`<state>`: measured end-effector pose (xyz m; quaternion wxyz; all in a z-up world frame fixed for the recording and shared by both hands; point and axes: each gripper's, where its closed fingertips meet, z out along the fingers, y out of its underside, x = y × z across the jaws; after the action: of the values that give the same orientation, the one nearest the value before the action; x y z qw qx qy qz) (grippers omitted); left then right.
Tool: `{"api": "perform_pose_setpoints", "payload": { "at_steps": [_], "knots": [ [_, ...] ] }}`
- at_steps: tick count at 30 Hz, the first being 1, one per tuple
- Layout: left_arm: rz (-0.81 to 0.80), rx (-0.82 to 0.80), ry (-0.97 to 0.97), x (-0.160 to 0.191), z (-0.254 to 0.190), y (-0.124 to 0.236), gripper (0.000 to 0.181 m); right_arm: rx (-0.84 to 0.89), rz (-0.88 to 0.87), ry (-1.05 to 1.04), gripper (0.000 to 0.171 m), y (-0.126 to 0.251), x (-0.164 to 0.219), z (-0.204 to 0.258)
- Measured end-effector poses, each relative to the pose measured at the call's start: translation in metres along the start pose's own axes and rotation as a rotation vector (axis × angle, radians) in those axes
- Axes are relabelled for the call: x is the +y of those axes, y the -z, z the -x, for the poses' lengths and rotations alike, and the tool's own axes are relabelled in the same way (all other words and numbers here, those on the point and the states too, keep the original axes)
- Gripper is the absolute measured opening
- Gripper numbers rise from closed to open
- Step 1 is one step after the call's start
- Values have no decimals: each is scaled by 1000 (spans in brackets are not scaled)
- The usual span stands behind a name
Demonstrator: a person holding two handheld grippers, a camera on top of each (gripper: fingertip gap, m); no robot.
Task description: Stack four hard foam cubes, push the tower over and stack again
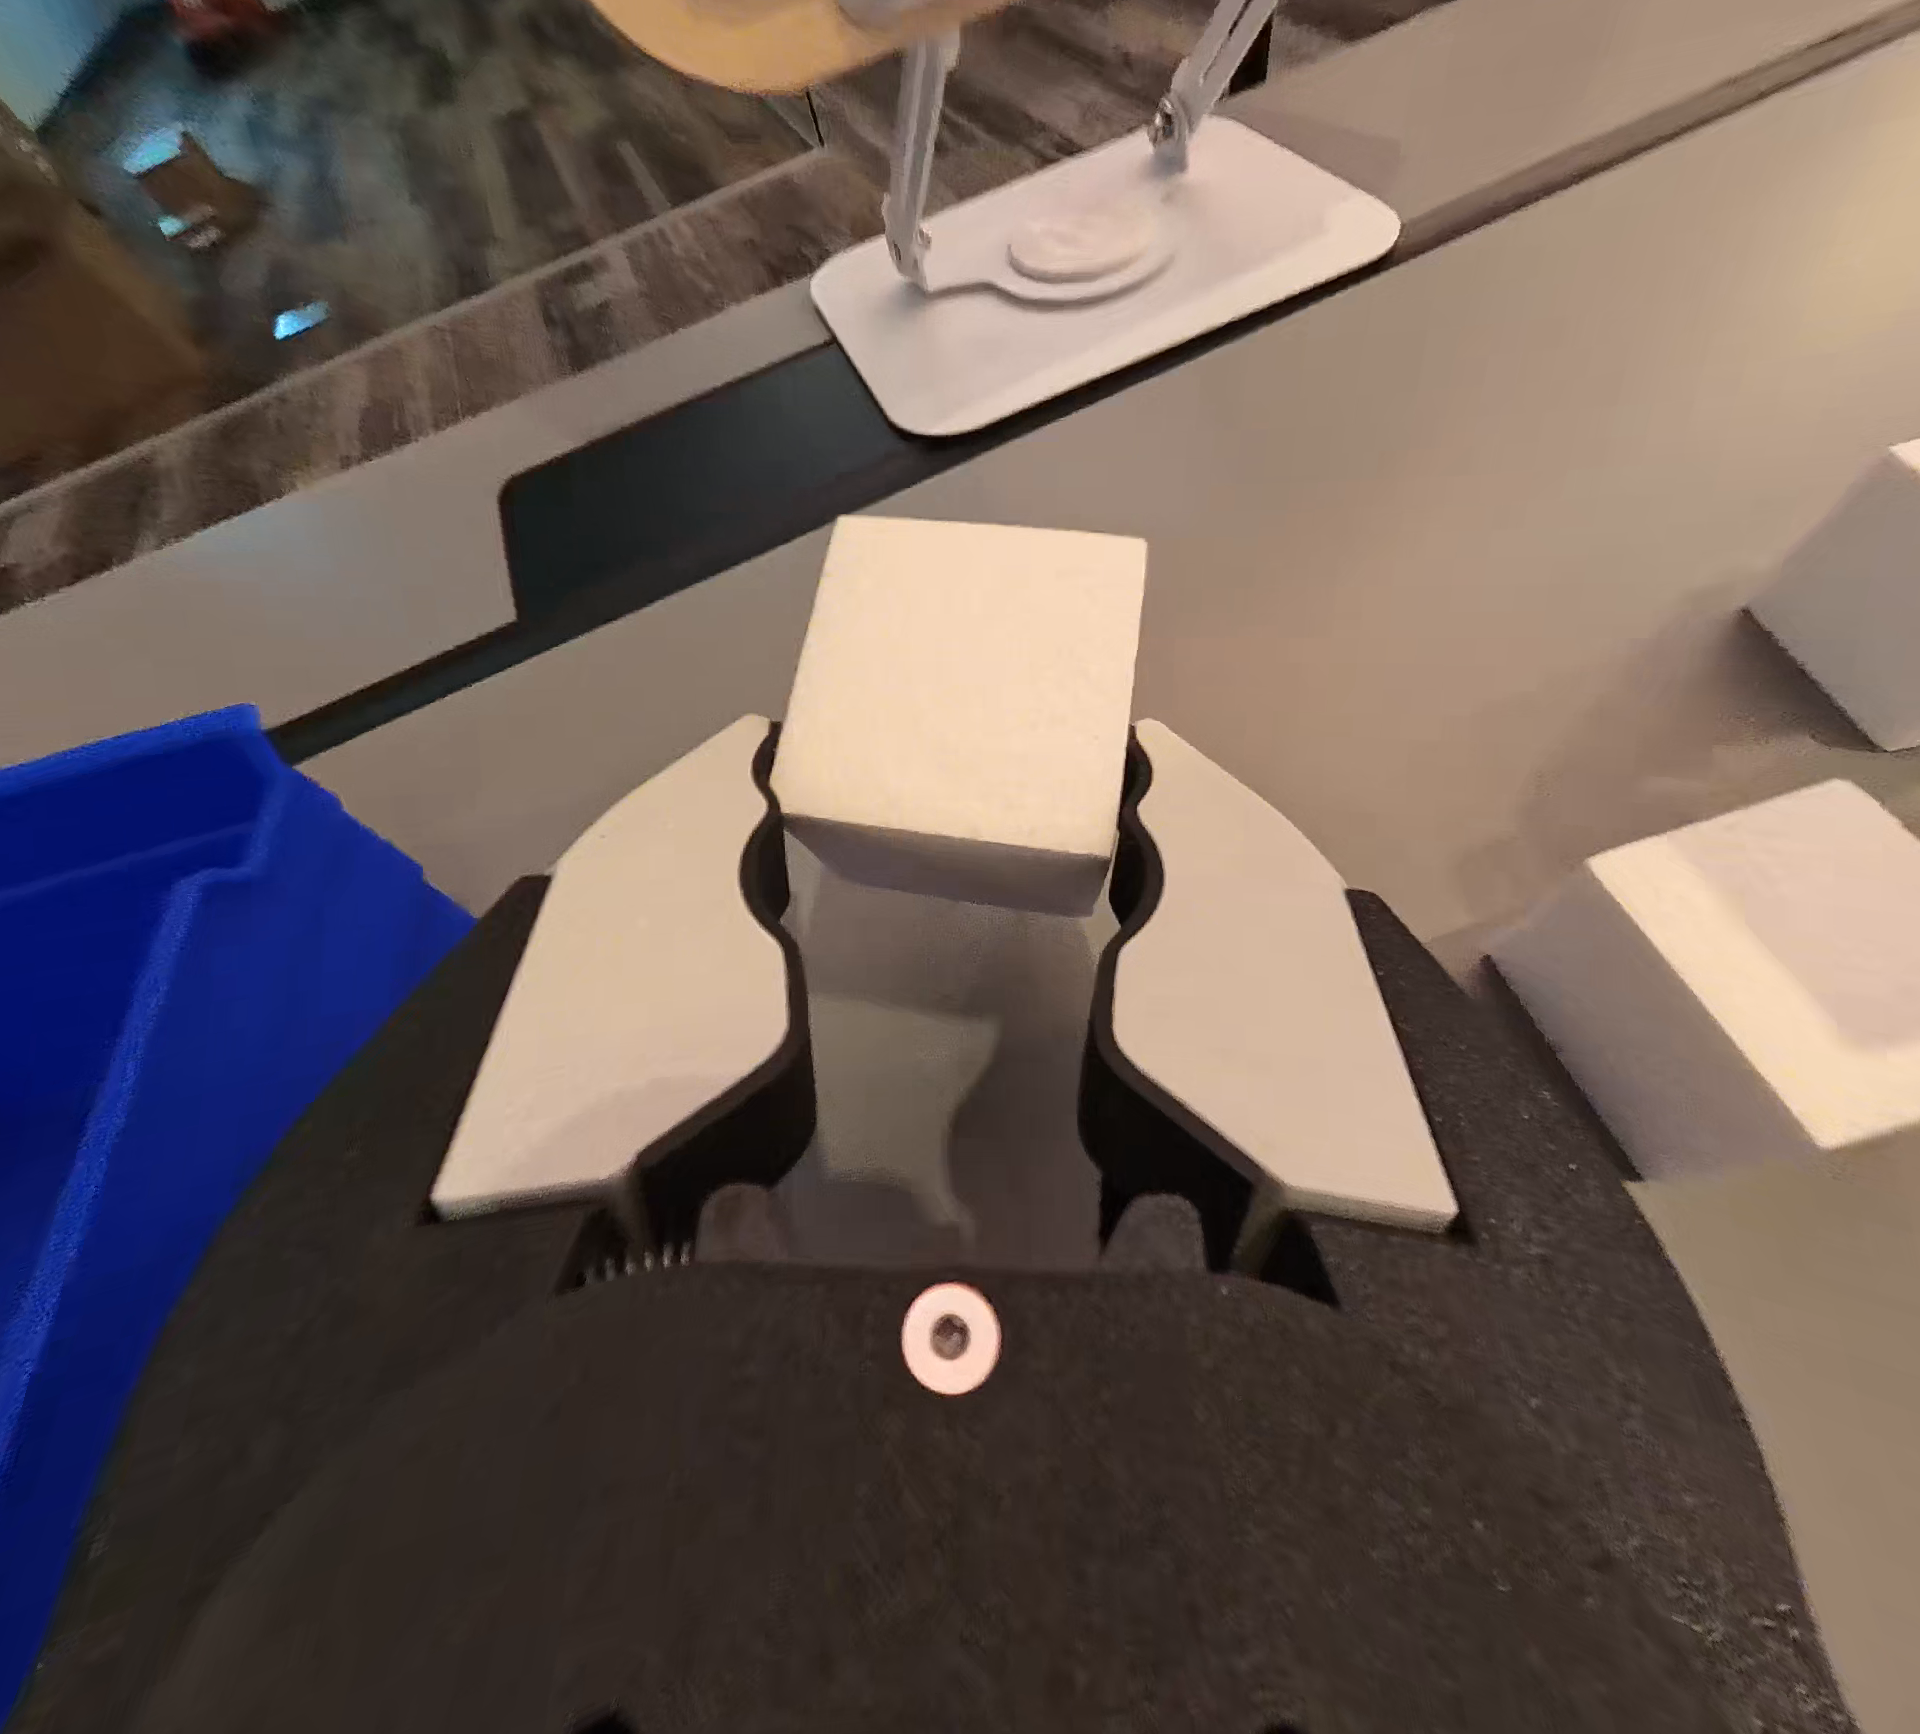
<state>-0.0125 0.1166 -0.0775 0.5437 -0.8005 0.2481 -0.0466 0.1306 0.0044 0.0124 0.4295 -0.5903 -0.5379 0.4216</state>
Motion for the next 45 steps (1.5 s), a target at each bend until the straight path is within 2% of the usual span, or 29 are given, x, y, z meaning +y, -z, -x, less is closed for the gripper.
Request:
{"api": "perform_pose_setpoints", "payload": {
  "at_steps": [3,6,13,16,19,22,25,29,32,37,40,45],
  "knots": [
    [-57,16,26,-5,-1,13,61,-16,122,-6,52,-35,19,-5],
    [-68,10,34,-9,3,17,60,-37,172,-47,52,-52,32,-6],
    [-89,6,70,-12,10,20,60,-15,289,-32,52,-64,59,-10],
    [-97,1,79,-14,13,22,61,-1,268,-36,55,-65,59,-12],
    [-161,47,95,-27,8,31,61,19,200,-2,64,-52,44,-10],
    [-255,197,74,-50,-15,48,60,58,138,32,67,-20,37,-14],
    [-351,418,12,-75,-54,75,60,144,157,-2,68,19,59,-34],
    [-356,583,-119,-81,-95,96,60,201,143,-90,72,51,96,-53],
    [-284,626,-263,-71,-109,91,61,204,140,-132,78,56,112,-55],
    [-165,812,-310,-65,-129,83,60,181,142,-181,79,51,126,-56],
    [-94,775,-447,-52,-128,67,61,178,179,-179,79,50,137,-57],
    [-78,834,-476,-47,-133,58,61,178,218,-192,82,46,148,-61]
  ]
}}
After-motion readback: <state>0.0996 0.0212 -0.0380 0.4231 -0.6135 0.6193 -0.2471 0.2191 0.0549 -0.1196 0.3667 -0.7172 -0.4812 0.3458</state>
